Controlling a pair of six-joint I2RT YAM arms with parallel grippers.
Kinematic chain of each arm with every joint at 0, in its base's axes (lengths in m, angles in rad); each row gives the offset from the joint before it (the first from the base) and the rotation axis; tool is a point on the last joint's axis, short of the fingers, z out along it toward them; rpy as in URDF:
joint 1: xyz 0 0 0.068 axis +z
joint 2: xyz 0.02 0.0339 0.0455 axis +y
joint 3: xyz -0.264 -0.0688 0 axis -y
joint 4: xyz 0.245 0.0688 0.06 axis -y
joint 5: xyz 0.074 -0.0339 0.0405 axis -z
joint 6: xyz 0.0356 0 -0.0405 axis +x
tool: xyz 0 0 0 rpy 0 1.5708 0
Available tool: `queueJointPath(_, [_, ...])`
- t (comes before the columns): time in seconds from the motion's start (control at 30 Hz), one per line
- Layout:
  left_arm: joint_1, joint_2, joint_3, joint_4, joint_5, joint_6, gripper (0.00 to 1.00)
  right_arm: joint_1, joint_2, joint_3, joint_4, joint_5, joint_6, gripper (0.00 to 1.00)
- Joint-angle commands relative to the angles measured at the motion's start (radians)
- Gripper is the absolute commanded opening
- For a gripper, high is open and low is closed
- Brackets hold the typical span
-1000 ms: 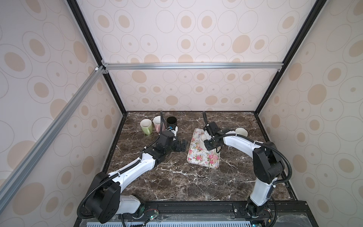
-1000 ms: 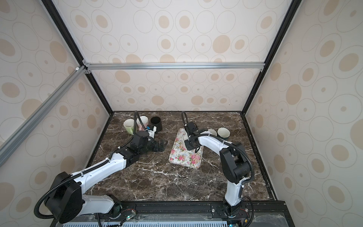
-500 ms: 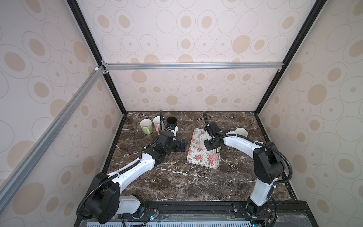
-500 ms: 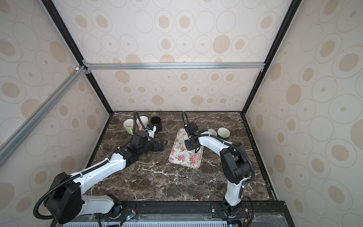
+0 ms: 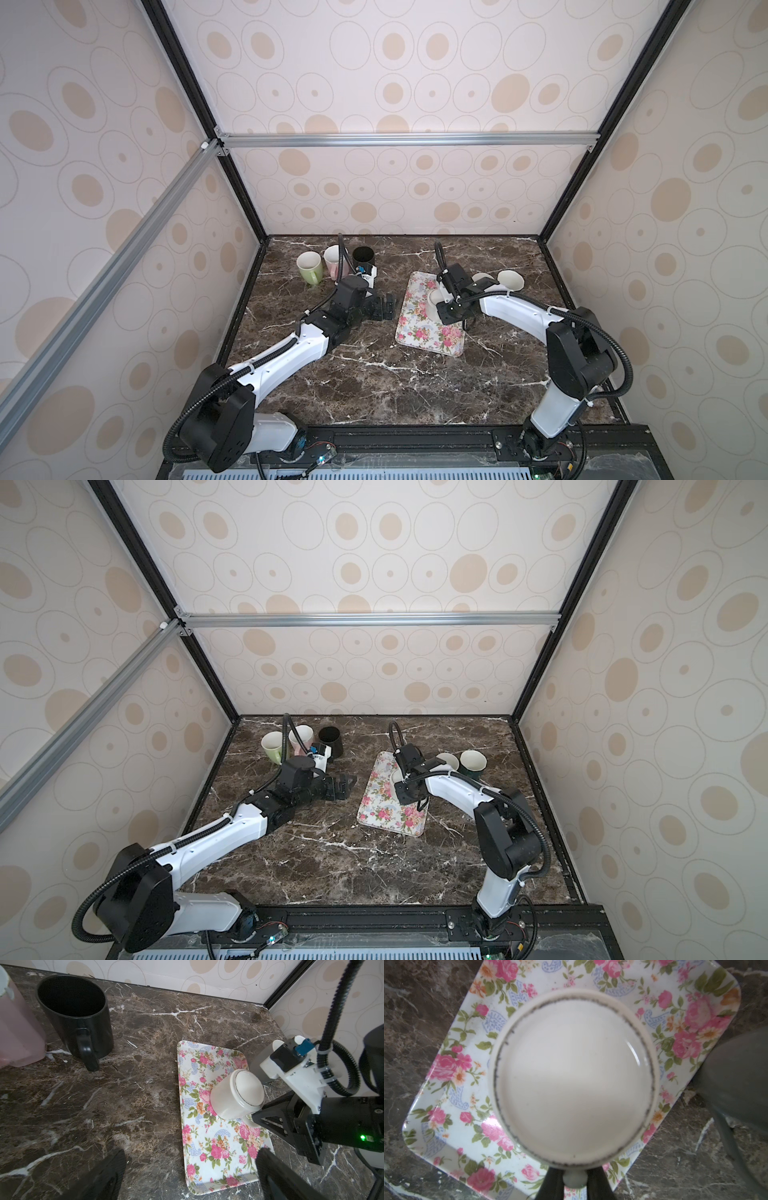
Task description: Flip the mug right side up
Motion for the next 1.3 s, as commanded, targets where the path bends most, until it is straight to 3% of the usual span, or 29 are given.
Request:
queueJointPath(0.0, [-0.002,0.007,0.022,0.024,0.008,-0.022,0.98,0.01,-0.048,-0.015,-0.001,-0.02,0.014,0.12])
queueJointPath(1.27, [-0.002,-0.018,-0.012,0.033,0.012,-0.026,0.98,0.009,-0.186,0.006,0.016,-0.11,0.106,0.01])
